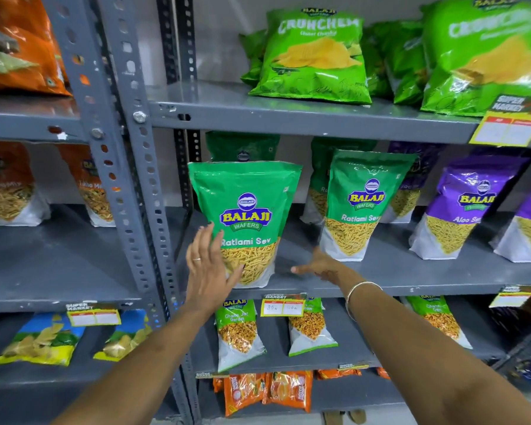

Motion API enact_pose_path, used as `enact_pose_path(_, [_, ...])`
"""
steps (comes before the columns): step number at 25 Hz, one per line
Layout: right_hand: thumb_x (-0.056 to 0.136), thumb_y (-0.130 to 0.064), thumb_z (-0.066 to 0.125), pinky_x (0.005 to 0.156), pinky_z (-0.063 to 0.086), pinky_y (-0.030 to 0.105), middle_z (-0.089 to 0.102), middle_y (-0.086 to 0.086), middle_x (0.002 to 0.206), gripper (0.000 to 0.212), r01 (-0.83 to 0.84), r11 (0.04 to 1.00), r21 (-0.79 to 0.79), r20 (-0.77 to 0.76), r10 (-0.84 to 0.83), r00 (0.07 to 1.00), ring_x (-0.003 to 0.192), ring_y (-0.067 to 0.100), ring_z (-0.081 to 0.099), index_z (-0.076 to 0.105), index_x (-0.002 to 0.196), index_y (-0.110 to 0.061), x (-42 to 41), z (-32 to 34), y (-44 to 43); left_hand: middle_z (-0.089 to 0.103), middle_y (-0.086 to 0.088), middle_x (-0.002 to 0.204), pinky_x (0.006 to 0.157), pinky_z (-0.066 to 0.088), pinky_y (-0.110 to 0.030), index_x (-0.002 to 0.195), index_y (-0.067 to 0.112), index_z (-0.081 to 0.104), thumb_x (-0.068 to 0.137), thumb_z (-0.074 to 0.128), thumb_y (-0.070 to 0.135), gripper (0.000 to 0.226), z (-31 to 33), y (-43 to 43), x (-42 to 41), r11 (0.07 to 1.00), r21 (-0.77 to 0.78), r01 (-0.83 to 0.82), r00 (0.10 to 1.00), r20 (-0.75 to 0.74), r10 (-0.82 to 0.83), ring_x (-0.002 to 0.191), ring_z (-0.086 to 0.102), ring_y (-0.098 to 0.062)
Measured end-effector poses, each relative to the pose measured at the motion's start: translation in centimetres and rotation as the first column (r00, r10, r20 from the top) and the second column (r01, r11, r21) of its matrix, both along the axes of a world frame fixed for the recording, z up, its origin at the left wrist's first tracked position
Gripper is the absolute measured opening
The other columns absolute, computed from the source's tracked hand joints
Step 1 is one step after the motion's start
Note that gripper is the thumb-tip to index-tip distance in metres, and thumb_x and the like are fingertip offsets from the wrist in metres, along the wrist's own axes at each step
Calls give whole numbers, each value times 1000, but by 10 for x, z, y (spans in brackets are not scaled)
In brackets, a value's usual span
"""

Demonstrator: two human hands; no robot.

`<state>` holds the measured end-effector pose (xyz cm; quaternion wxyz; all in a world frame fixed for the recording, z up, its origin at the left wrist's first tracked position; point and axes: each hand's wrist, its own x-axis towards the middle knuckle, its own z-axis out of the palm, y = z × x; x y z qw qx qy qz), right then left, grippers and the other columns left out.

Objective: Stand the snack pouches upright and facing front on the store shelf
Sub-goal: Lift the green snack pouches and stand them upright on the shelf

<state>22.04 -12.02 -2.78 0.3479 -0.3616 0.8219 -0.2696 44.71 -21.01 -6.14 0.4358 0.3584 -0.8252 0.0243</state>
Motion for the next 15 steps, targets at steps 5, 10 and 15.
enact_pose_path(5, [84, -22, 68, 44, 29, 13, 43, -7, 49, 43, 111, 989, 100, -59, -106, 993, 45, 4, 40, 34, 58, -20, -97, 11, 53, 36, -8, 139, 107, 24, -37, 129, 11, 36, 75, 49, 47, 66, -1, 37, -85, 949, -108, 295, 931, 255, -260, 129, 31, -24])
enact_pose_path(10, [80, -14, 72, 56, 39, 7, 60, -6, 104, 63, 233, 964, -129, 164, -211, 964, 95, 17, 52, 38, 132, -3, -198, -4, 69, 35, -15, 149, 114, 26, -33, 142, 2, 26, 78, 66, 32, 81, 0, 58, -212, 795, 540, 277, 955, -66, -288, 138, 33, -29])
enact_pose_path(15, [59, -23, 88, 95, 52, 27, 52, 10, 138, 89, -2, 942, -337, 315, 114, 942, 121, 23, 55, 41, 133, -5, -238, -13, 36, 53, -16, 133, 90, 39, -27, 126, 3, 44, 66, 80, 4, 69, 5, 32, -272, 400, 857, 326, 937, -350, -13, 118, 50, -20])
